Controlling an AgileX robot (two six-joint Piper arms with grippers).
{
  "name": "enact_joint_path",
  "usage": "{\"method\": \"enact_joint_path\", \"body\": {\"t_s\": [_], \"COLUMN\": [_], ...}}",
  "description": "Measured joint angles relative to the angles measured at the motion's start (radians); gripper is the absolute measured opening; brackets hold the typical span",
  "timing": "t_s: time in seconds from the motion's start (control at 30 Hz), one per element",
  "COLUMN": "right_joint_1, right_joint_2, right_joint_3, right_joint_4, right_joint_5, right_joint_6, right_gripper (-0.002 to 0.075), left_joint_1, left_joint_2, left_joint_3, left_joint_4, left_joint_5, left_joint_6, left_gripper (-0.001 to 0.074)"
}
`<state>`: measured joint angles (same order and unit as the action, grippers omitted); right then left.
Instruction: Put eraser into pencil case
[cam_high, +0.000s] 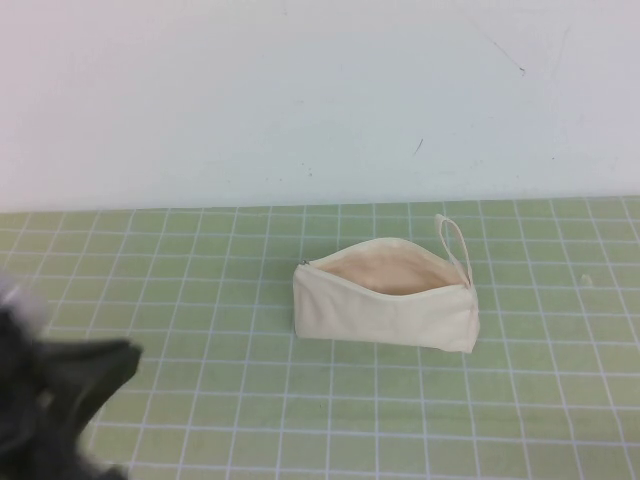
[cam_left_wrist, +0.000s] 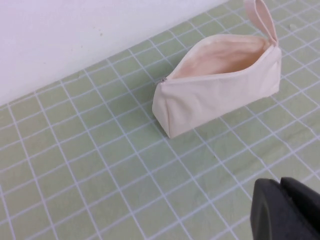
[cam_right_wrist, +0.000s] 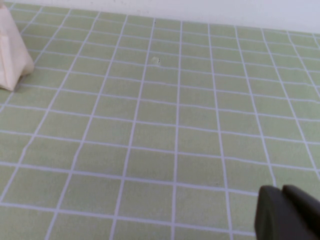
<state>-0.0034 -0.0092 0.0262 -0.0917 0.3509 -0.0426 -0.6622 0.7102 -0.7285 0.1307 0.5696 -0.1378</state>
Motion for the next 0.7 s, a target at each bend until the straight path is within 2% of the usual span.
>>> {"method": "enact_joint_path", "body": {"t_s": [0.33,0.57,0.7], "right_joint_1": [0.0,0.0,0.0], "right_joint_2": [0.0,0.0,0.0], "right_joint_3": [0.0,0.0,0.0], "right_joint_4": [0.0,0.0,0.0], "right_joint_5": [0.0,0.0,0.0], "right_joint_6": [0.0,0.0,0.0], "right_gripper": [-0.0001,-0.0001,-0.0001], "left_joint_1": [0.0,0.0,0.011], "left_joint_2": [-0.209,-0.247,-0.312], "left_joint_3": [0.066,0.083,0.179], "left_joint_4": [0.04,0.064,0.125], "left_joint_5": [0.015,0.174,0.072], "left_joint_6": [-0.013,-0.137,-0.179], "left_gripper": [0.0,0.0,0.0]}}
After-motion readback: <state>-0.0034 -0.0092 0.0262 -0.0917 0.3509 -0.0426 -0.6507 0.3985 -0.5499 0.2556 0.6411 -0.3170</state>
